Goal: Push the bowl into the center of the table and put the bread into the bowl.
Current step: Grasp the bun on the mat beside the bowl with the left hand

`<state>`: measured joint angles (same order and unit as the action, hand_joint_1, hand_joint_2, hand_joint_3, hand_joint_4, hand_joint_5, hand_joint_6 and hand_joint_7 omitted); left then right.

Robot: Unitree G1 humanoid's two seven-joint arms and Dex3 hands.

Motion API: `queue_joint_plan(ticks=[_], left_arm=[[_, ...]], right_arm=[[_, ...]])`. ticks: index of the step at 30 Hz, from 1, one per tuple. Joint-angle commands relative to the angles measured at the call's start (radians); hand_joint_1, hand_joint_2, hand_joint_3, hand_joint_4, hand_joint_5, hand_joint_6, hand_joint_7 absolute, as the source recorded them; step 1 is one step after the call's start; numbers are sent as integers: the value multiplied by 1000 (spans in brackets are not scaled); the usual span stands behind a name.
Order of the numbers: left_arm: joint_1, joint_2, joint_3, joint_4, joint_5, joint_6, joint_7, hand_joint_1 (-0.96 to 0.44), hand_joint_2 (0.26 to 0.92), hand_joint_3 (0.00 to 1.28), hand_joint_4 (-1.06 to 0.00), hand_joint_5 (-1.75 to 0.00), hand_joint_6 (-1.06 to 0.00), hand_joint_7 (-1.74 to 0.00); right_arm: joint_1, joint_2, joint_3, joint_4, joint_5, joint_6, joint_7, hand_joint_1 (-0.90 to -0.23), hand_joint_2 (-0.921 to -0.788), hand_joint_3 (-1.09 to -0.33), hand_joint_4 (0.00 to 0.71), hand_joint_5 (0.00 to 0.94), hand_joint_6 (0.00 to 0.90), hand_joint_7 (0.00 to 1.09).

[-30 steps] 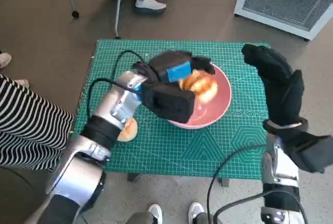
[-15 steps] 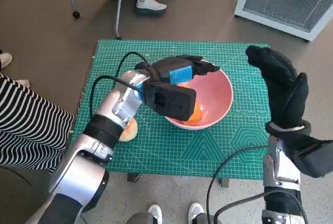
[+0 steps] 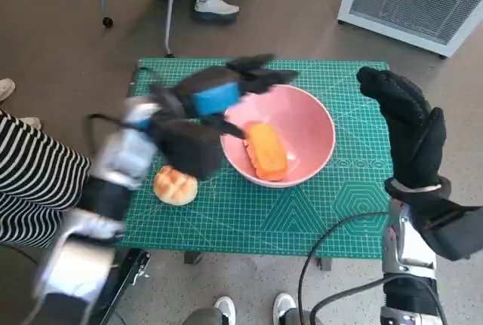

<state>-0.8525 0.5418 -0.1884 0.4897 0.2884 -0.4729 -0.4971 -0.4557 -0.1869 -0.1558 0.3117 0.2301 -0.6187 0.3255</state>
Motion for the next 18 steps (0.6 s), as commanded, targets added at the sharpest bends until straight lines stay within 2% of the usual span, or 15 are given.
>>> queue_joint_plan(ticks=[1,8,18], left_arm=[[97,89,64,-107,-54,-10,-33,-122,771,14,-29,-3,-190,-57],[223,182,123,-220,-66,35,-59,-180,774,15,-36,-5,-211,-68],[376,257,146,-321,-35,97,-78,-134,737,0,-65,-9,-251,-70]], right_arm=[[21,10,7,-7,-5,13,-5,-734,-921,-735,196,2,30,547],[15,19,12,2,12,14,7,-739,-921,-731,197,2,31,548],[9,23,14,18,31,17,30,-753,-921,-727,199,3,32,550]])
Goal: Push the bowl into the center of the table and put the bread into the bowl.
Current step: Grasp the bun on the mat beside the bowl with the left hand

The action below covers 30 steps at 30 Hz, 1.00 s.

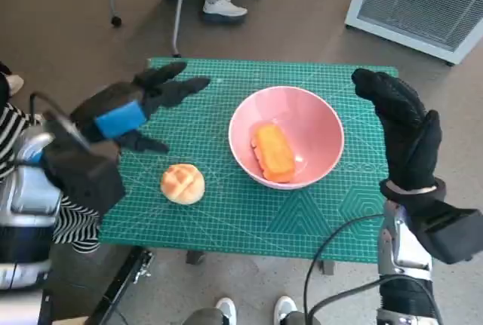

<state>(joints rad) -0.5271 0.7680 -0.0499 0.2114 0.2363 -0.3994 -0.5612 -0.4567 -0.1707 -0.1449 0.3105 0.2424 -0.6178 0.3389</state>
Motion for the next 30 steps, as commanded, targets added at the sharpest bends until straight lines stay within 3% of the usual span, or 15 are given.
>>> queue_joint_plan(ticks=[1,14,30], left_arm=[[60,36,7,-47,21,28,-15,-131,736,0,-65,-9,-252,-69],[103,15,-31,12,45,43,-16,-109,734,2,-73,-4,-261,-33],[11,-95,-134,284,102,-34,44,-105,753,8,-91,-5,-261,-12]], right_arm=[[10,7,2,22,20,16,19,-753,-921,-727,199,3,32,550],[8,0,-1,33,46,32,53,-749,-921,-726,199,2,33,549],[21,-3,-9,20,54,55,70,-747,-921,-727,197,0,28,551]])
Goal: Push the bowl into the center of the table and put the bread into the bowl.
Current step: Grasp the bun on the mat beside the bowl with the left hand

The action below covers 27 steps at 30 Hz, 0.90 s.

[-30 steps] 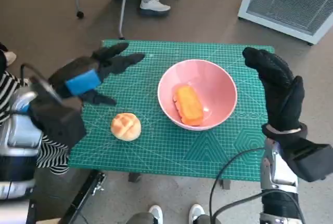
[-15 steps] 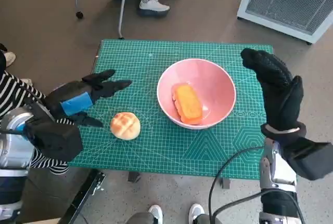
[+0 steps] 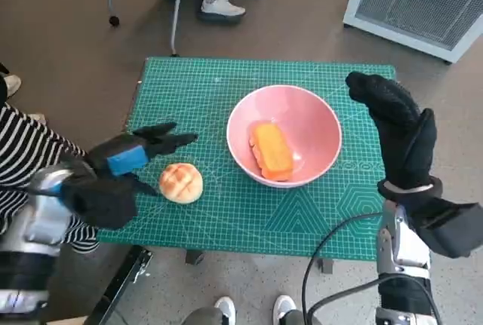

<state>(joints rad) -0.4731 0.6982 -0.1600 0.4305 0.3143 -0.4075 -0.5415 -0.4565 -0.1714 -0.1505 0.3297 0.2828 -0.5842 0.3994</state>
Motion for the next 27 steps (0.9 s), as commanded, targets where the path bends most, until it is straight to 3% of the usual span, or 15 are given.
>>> queue_joint_plan(ticks=[1,8,19,27], left_arm=[[-51,-36,-36,95,36,-33,36,-100,754,8,-96,-6,-266,-14],[-94,-78,-94,246,99,-62,95,-70,763,9,-140,-17,-311,-27],[-165,-128,-190,424,198,-7,134,-13,778,12,-253,-34,-403,-49],[-185,-131,-234,478,242,0,193,-25,817,28,-447,-61,-591,-144]], right_arm=[[24,-3,-4,-5,14,23,10,-747,-921,-727,197,0,28,551],[37,-5,-6,-24,16,30,11,-748,-921,-728,191,0,26,554],[42,-7,-9,-26,11,28,4,-745,-921,-729,188,0,22,559],[43,-6,-8,-32,13,30,5,-744,-921,-727,188,0,20,562]])
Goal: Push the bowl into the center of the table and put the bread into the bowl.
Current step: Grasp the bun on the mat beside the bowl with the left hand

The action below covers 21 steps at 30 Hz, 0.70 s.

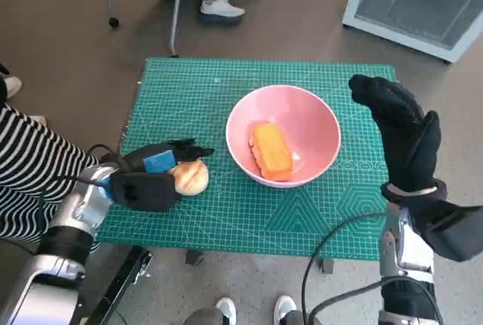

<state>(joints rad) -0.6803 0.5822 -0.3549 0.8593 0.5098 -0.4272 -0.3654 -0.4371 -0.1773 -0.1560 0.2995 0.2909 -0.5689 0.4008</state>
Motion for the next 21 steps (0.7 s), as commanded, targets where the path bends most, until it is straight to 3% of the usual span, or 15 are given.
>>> queue_joint_plan(ticks=[1,6,7,8,9,10,11,12,14,21], left_arm=[[22,-16,-42,53,47,20,22,-22,826,28,-506,-66,-622,-198],[24,-6,-46,54,29,1,26,-8,863,22,-710,-115,-581,-597],[25,-4,-46,52,26,-2,27,-78,875,45,-725,-164,-586,-738],[26,-1,-44,47,22,-5,26,-178,891,89,-711,-305,-580,-955],[27,1,-42,44,19,-7,25,-114,902,109,-674,-622,-559,-1090],[30,8,-37,32,11,-13,20,-73,909,125,-647,-829,-543,-1180],[33,12,-33,23,6,-18,17,-73,909,125,-647,-829,-543,-1180],[37,20,-27,7,-2,-25,13,-37,914,125,-651,-1023,-535,-1211],[44,32,-16,-20,-16,-38,8,-19,917,128,-648,-1147,-532,-1209],[63,53,16,-85,-49,-55,-4,0,920,83,-700,-1206,-583,-1155]], right_arm=[[23,0,-2,-1,6,15,4,-745,-921,-725,188,0,19,562],[22,1,-1,4,2,13,4,-746,-921,-722,188,0,16,562],[22,2,-1,5,1,13,4,-746,-921,-722,188,0,16,562],[21,2,-1,8,1,12,4,-746,-921,-722,188,0,15,562],[20,2,0,10,0,12,4,-746,-921,-722,187,0,15,562],[20,2,0,12,-1,11,4,-745,-921,-722,187,0,14,563],[19,2,0,14,-3,11,3,-745,-921,-722,187,0,14,563],[19,2,1,15,-4,12,3,-745,-921,-723,187,0,13,563],[20,2,1,15,-4,13,3,-745,-921,-723,187,0,13,564],[21,3,3,14,-2,14,6,-745,-921,-726,184,0,9,566]])
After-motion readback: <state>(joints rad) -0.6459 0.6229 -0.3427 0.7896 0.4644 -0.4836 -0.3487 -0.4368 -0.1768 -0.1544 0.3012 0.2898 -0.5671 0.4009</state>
